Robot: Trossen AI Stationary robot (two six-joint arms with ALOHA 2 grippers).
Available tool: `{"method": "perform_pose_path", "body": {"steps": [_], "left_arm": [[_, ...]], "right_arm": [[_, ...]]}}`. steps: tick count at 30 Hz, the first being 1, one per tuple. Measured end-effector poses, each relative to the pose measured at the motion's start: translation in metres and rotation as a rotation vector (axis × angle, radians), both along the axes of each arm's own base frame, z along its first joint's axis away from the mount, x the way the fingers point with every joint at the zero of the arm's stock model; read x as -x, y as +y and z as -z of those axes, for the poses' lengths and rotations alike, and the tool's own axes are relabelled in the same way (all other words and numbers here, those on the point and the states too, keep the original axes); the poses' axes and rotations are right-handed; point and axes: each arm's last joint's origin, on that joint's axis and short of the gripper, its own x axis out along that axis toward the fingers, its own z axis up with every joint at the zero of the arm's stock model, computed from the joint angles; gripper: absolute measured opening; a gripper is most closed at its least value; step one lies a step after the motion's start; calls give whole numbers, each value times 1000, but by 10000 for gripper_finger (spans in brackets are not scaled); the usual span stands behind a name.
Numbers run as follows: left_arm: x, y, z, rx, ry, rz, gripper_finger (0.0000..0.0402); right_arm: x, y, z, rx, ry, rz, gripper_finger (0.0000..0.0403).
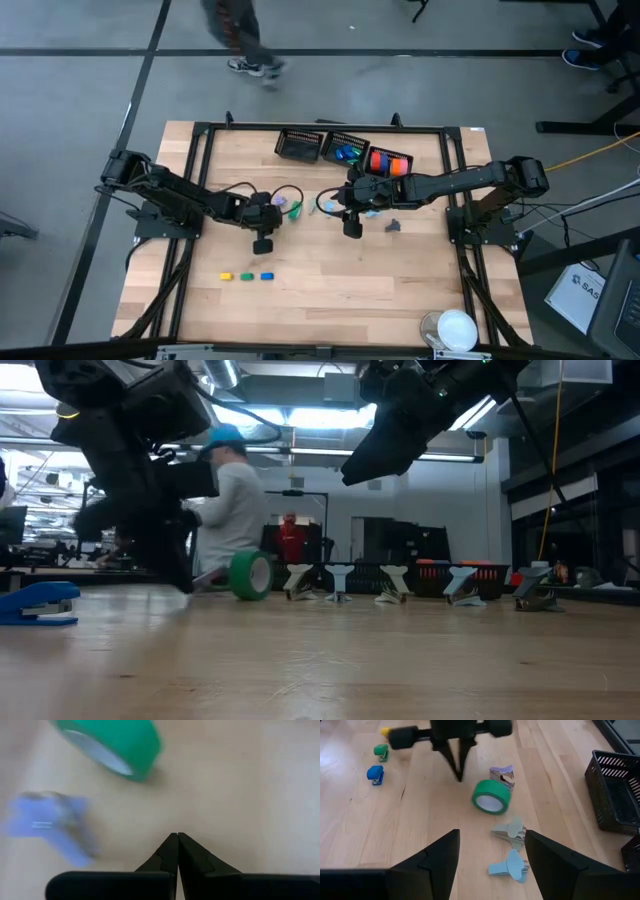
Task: Pick and place Stapler, Stapler remover, tape
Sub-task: Put the green tape into the right black bin
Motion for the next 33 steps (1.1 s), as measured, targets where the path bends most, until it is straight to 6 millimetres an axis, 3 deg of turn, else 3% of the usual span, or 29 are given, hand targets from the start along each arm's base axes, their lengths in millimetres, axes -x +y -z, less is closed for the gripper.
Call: {"method": "perform_pose_path", "body": {"steps": [5, 11, 16, 20, 26, 33], "left_arm": [[-1, 11, -2, -174, -13, -82, 2], [-10, 13, -9, -72, -69, -24, 2], [-20, 8, -34, 3, -133, 38, 2], [-7, 4, -60, -1, -182, 76, 2], [31, 2, -97, -11, -411, 56, 2], [68, -4, -101, 85, -667, 3, 3]], "right_arm": [[0, 0, 0, 0, -1, 0, 228], [0, 0, 0, 3, -3, -2, 228], [0, 0, 0, 40, -1, -31, 228], [-1, 0, -1, 79, -5, -61, 228], [-1, -1, -2, 178, -7, -92, 228], [-9, -6, -6, 331, -76, -66, 228]]}}
